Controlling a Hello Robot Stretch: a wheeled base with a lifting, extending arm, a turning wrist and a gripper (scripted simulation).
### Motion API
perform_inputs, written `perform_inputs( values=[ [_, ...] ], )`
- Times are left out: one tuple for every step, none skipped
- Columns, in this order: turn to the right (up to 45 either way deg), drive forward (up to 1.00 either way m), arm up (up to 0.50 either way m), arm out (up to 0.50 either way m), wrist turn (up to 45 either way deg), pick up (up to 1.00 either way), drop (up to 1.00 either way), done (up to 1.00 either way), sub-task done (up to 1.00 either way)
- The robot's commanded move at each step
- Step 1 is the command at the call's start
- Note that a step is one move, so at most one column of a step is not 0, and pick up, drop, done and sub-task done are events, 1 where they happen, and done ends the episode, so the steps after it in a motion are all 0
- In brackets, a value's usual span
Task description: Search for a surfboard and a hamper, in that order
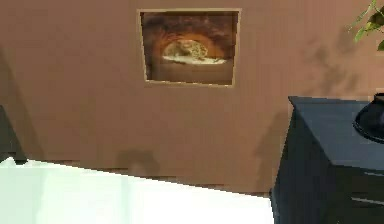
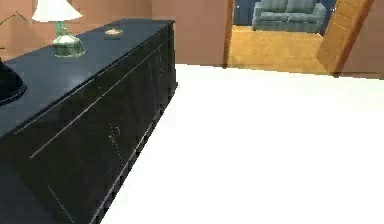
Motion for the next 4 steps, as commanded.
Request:
perform_inputs(
  values=[
    [-45.0, 0.00, 0.00, 0.00, 0.0, 0.00, 0.00, 0.00, 0.00],
    [-33.0, 0.00, 0.00, 0.00, 0.0, 0.00, 0.00, 0.00, 0.00],
    [0.0, 1.00, 0.00, 0.00, 0.0, 0.00, 0.00, 0.00, 0.00],
    [0.0, 1.00, 0.00, 0.00, 0.0, 0.00, 0.00, 0.00, 0.00]
  ],
)
